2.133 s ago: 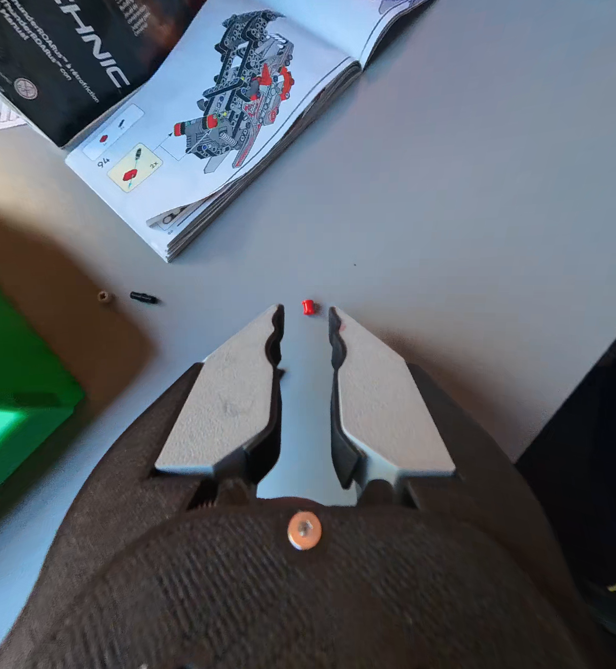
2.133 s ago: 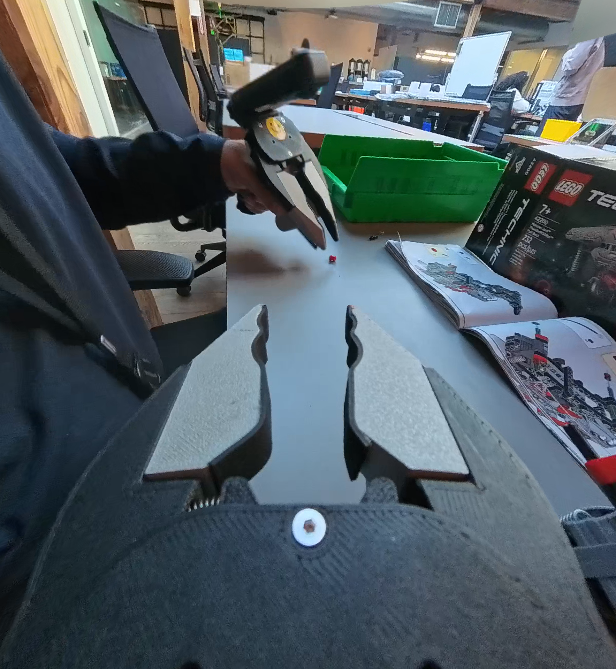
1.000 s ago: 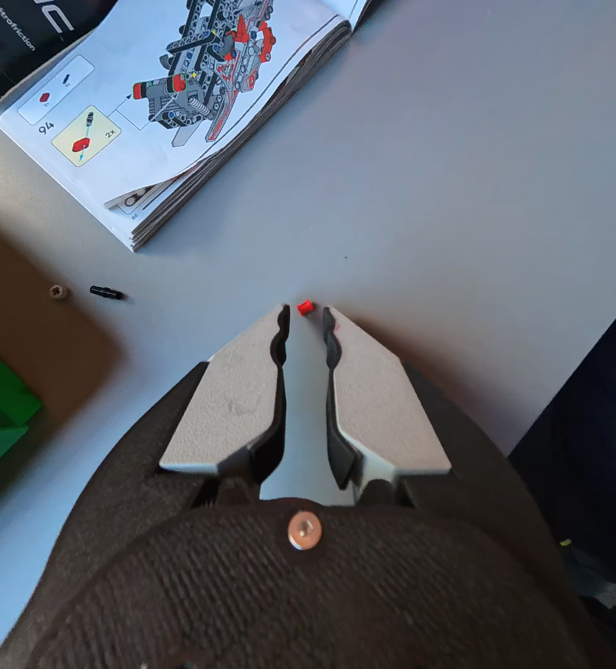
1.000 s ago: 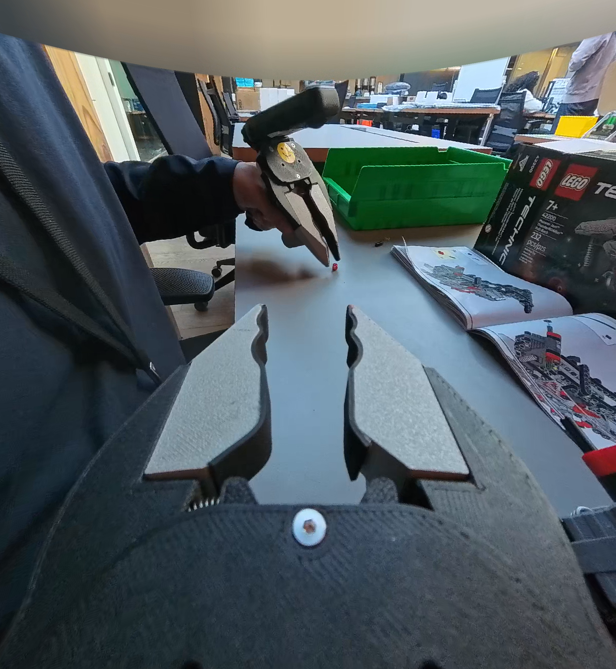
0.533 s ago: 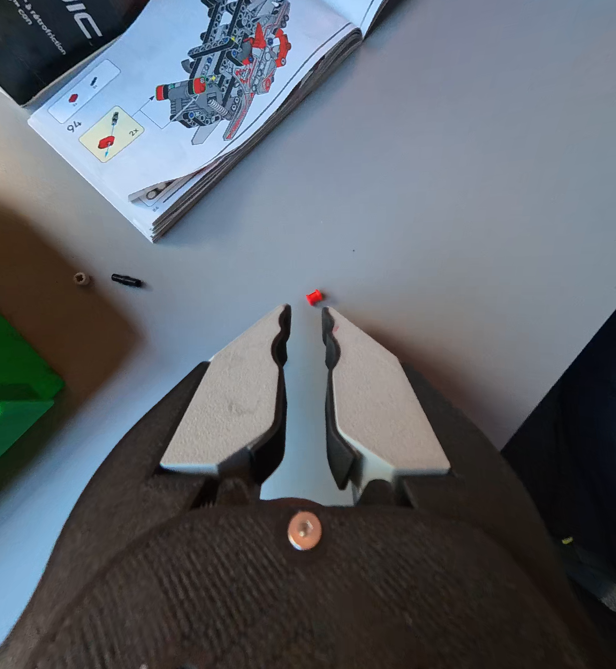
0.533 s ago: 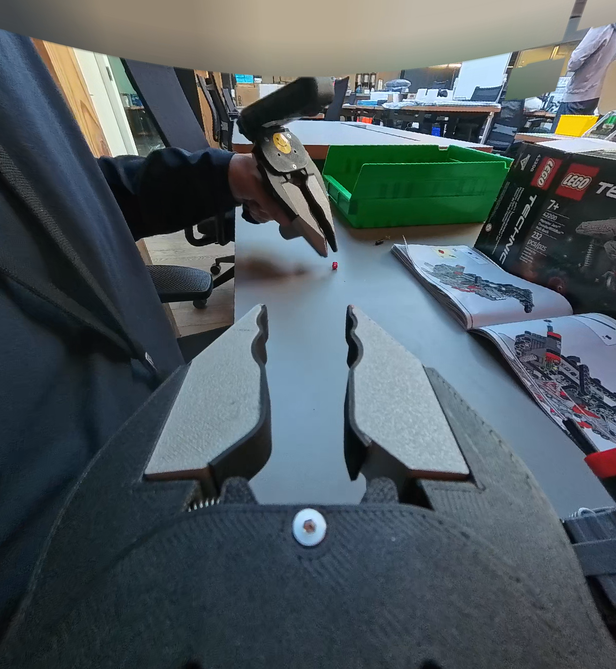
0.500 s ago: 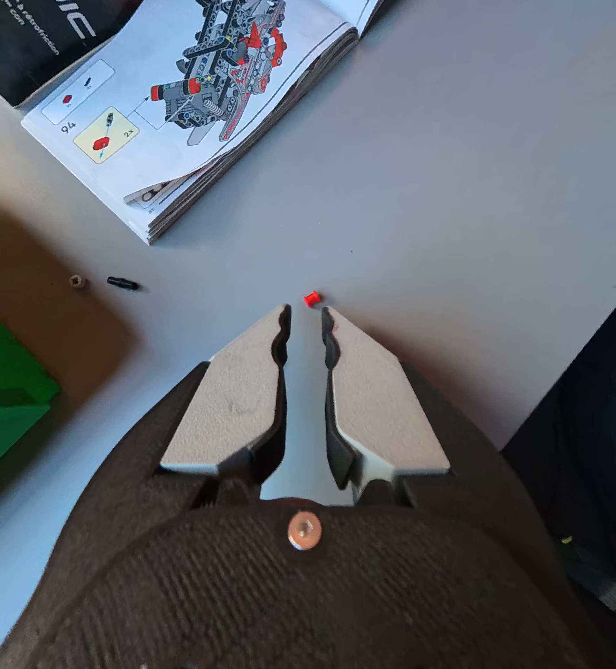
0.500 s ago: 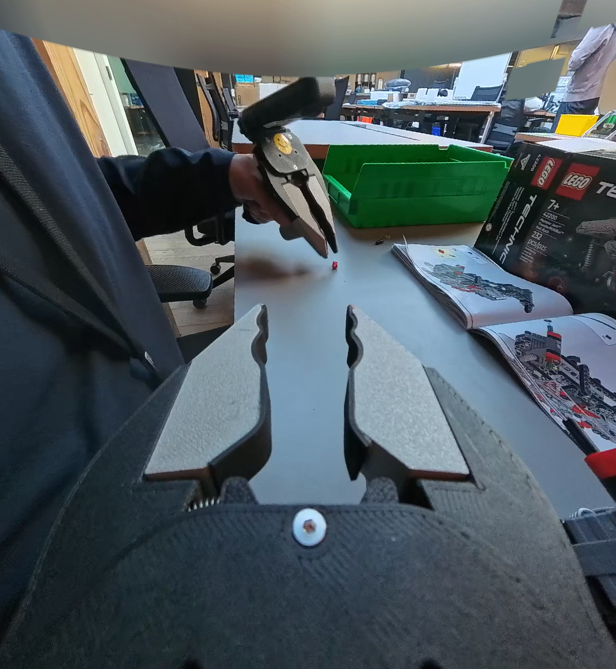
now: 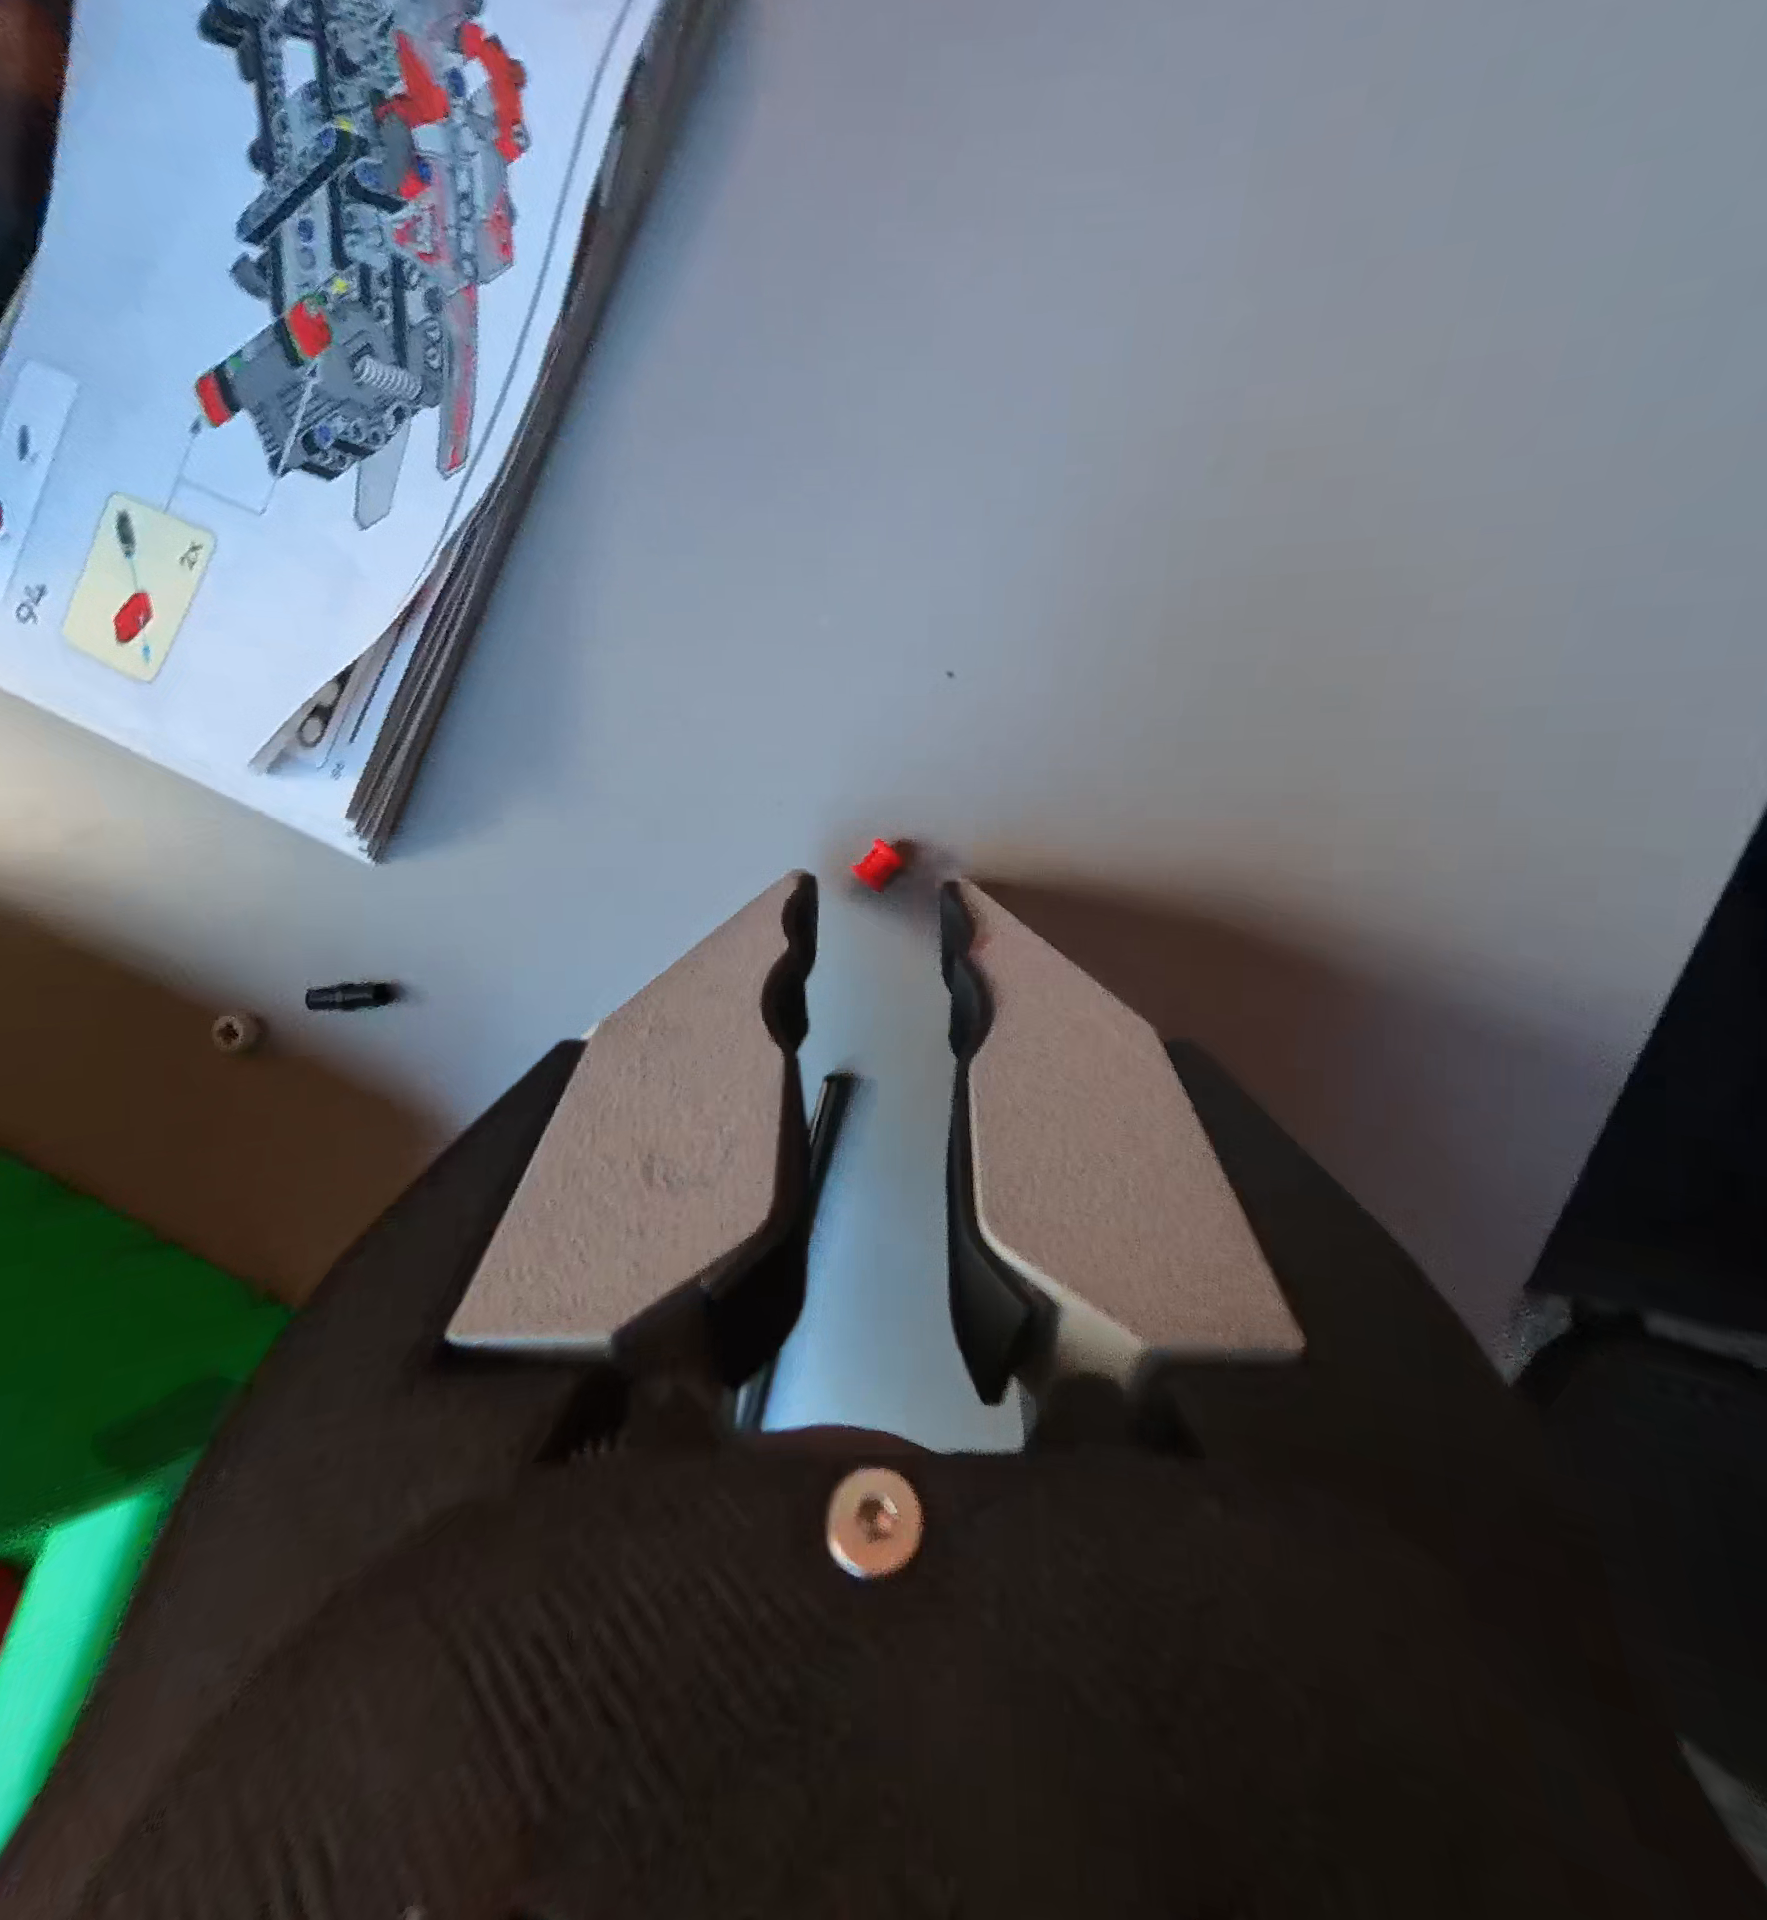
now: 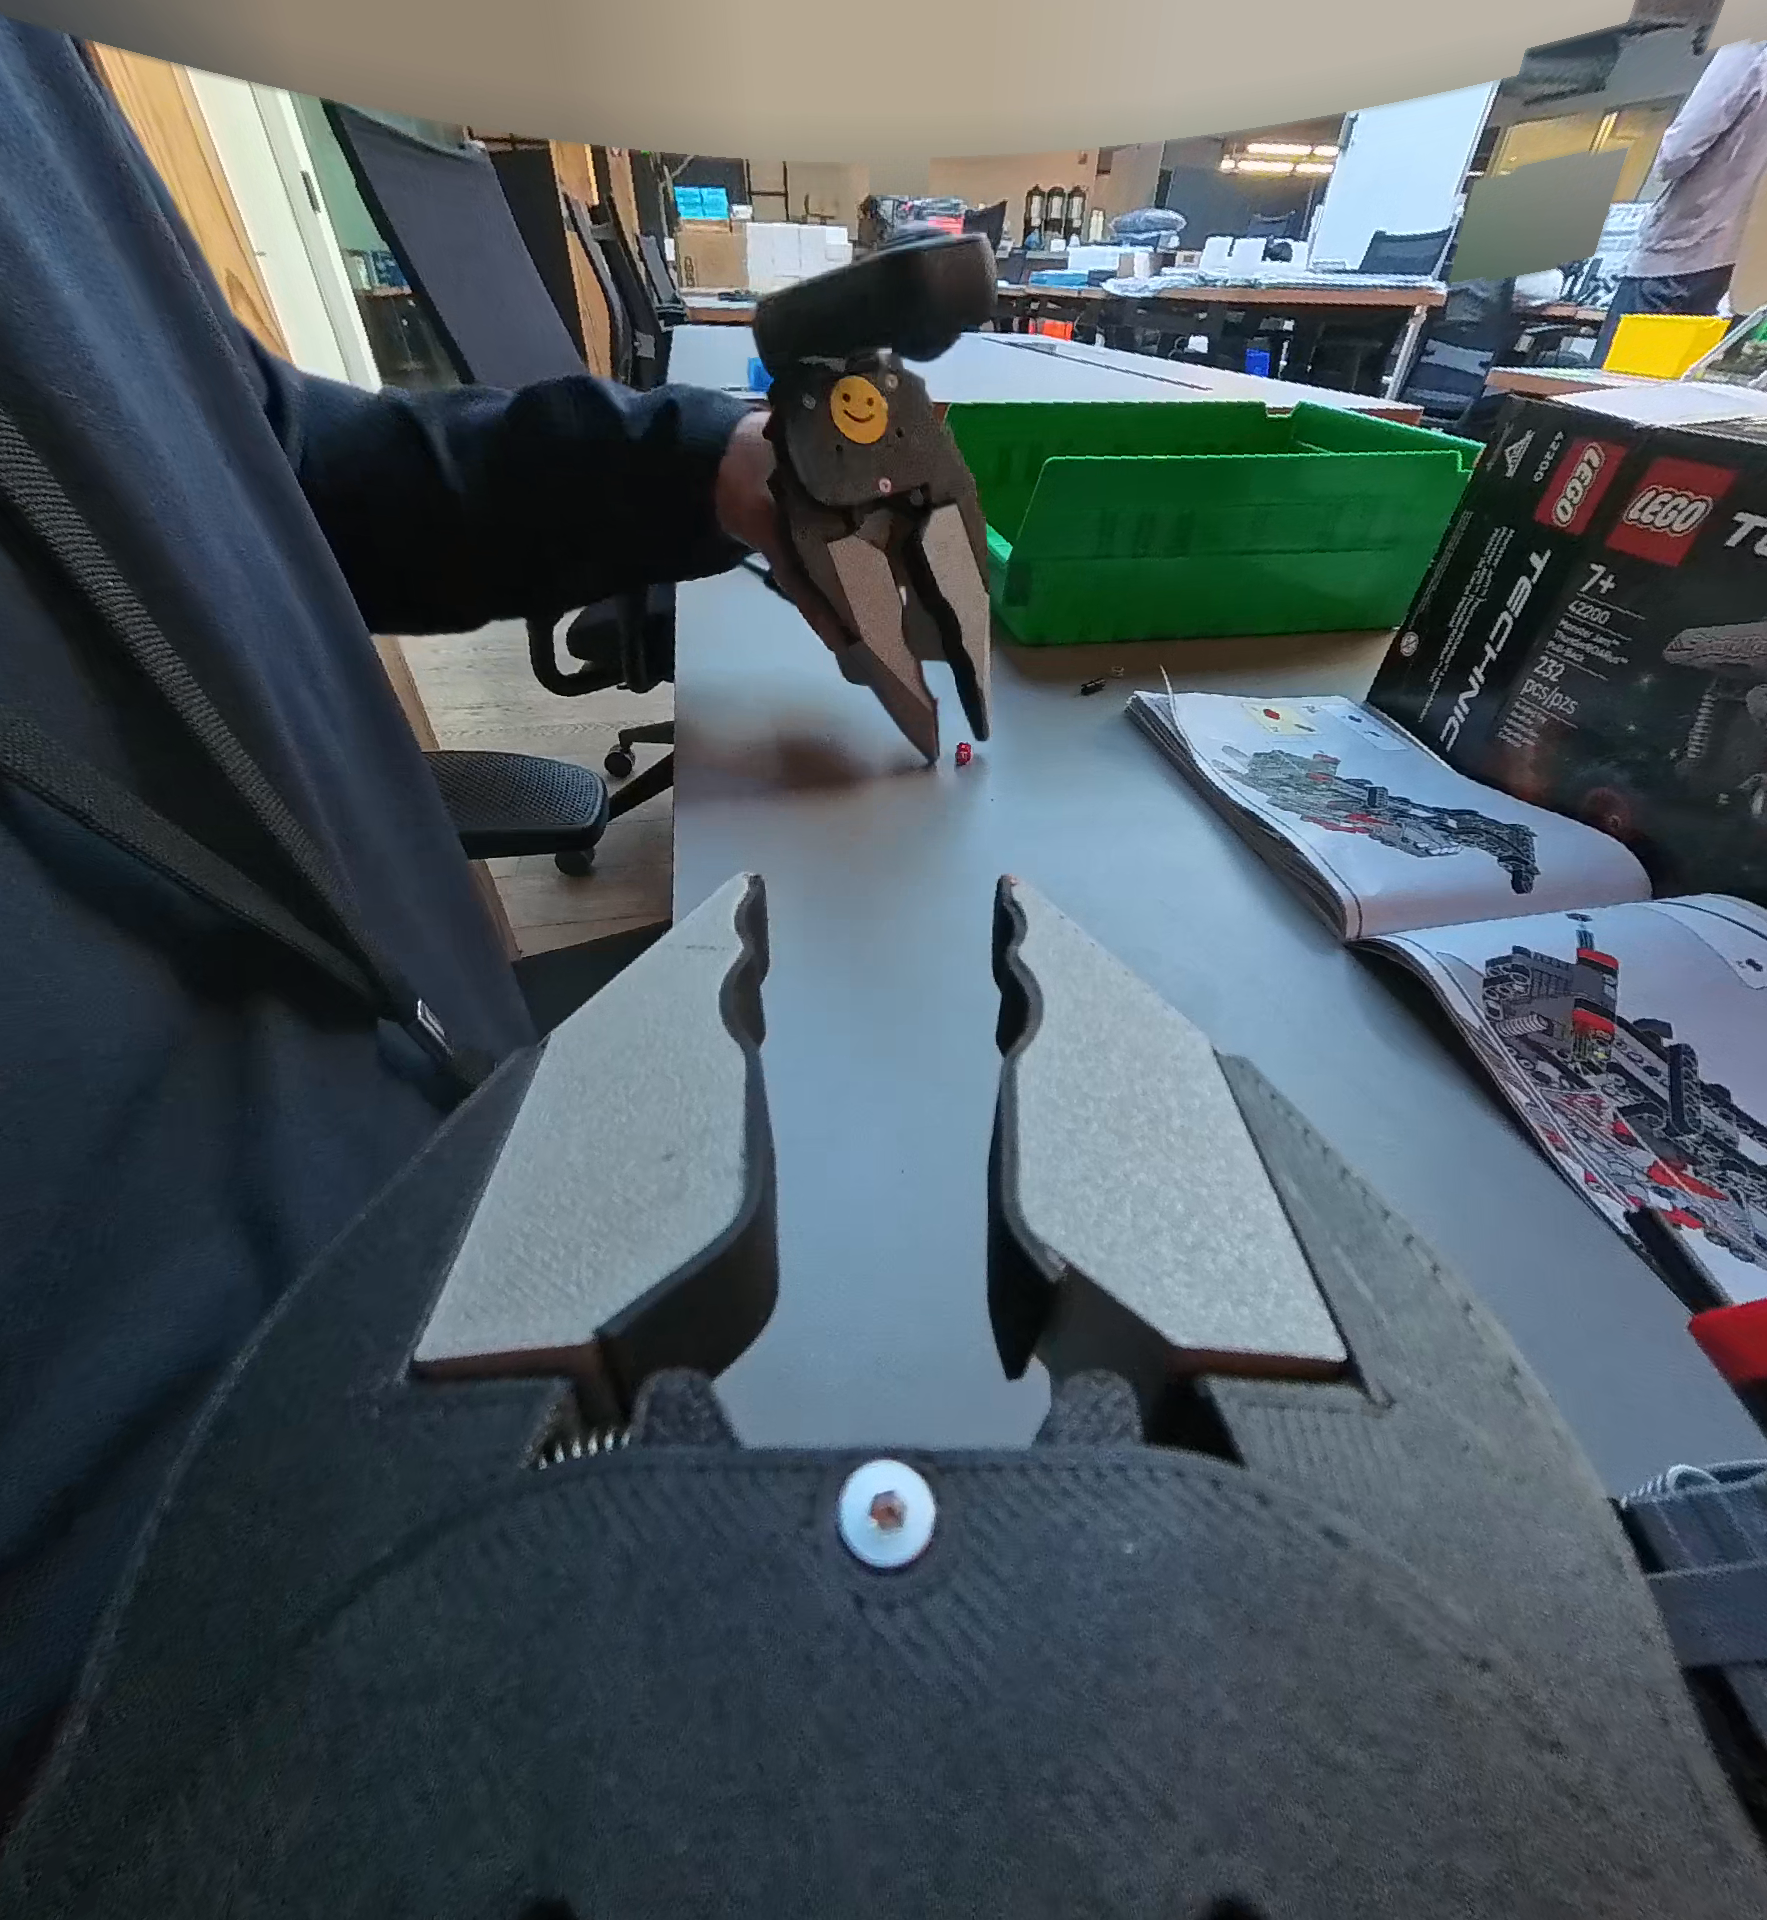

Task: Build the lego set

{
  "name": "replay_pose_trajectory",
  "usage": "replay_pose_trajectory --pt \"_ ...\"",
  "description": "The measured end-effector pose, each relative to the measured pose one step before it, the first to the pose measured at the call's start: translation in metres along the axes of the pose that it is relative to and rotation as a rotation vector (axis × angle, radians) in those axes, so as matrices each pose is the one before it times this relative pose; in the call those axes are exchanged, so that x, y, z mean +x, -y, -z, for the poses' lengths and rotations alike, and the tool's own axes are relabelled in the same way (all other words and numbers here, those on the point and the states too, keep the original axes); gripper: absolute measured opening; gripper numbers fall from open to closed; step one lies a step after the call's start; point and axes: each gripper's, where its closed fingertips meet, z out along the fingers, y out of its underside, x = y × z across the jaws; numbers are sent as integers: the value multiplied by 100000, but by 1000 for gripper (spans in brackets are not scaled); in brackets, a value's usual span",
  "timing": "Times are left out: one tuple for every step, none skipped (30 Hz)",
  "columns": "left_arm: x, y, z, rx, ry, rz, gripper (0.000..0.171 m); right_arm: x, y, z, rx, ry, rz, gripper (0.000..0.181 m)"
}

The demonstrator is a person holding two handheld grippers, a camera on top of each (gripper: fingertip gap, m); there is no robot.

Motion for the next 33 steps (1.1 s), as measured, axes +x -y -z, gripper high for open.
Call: replay_pose_trajectory --pt "-56 76 -68 147 -1045 -1851 20 2 9 3 69 -56 -5 39" --pt "-23 36 -49 -487 -1300 -1191 20 8 10 8 81 -67 -54 39" --pt "16 27 -36 -750 -1247 -1397 20 29 27 11 138 -140 -22 39" --pt "-40 30 -37 -631 -488 -1540 19 32 32 26 262 -273 -6 39" --pt "12 2 -61 -309 -793 -1565 12 39 84 67 541 -375 -68 38" --pt "25 22 -76 197 -959 -830 4 46 115 100 652 -397 -334 38" --pt "-47 65 -48 641 -494 109 4 50 129 141 630 -315 -961 38" --pt "-20 37 -22 525 -667 352 4 30 180 207 886 -87 -1559 38" --pt "23 20 -8 512 -420 -144 4 26 207 275 1025 -91 -1747 38" --pt "57 49 -29 678 -319 -47 3 59 244 354 869 -408 -1445 38" --pt "159 77 -32 725 -870 138 4 69 316 428 618 -743 -898 38" --pt "214 126 -46 840 -1152 137 4 100 436 528 374 -1096 -51 38" --pt "112 157 -95 801 -468 618 4 200 485 593 -195 -1770 1036 37" --pt "-28 213 -130 724 339 1497 3 428 422 658 -1479 -2899 2036 36" --pt "-77 299 -206 560 750 2122 3 853 273 694 -3146 -4941 2865 34" --pt "167 541 -273 824 -315 685 3 1366 55 699 -4968 -7029 3225 31" --pt "255 1153 -338 2879 -80 -1121 3 1480 -196 603 -6675 -6428 3355 31" --pt "189 1747 -442 4212 304 -1014 3 1400 -270 480 -7123 -4881 3412 31" --pt "278 2093 -598 4358 -759 -843 3 1457 -201 314 -6180 -4974 3190 31" --pt "437 2373 -785 5222 -1684 -2194 3 1394 -233 100 -5821 -4498 2517 29" --pt "465 2406 -982 5257 -1970 -2788 3 1039 -341 -109 -5735 -2215 2000 29" --pt "262 2375 -1117 5660 -986 -3252 3 544 -388 -272 -5631 209 1719 29" --pt "65 2292 -1145 6789 233 -3424 3 198 -334 -341 -5326 1159 1441 29" --pt "184 1810 -1155 6032 -1323 -1889 3 -179 -218 -372 -4771 2163 1895 29" --pt "318 1211 -1114 3980 -2586 -656 3 -344 -64 -375 -3827 2029 3036 29" --pt "204 672 -1006 1803 -1887 -368 3 -231 -2 -395 -3186 778 3910 28" --pt "155 474 -846 1114 -994 -1216 3 -62 -161 -460 -3869 -70 4083 24" --pt "208 434 -672 1208 -1036 -1840 3 70 -419 -494 -4990 -352 3941 22" --pt "105 328 -540 506 -534 -1117 3 80 -484 -482 -4887 -372 3562 21" --pt "40 400 -412 1171 -249 -1157 3 -68 -355 -441 -3430 444 3107 21" --pt "-100 451 -291 1730 515 -1086 3 -256 -245 -391 -2372 1406 2499 21" --pt "-76 458 -209 2015 407 -1081 3 -110 -235 -305 -2138 369 1549 24" --pt "57 251 -210 978 -761 -497 3 99 -216 -171 -1587 -854 921 25"
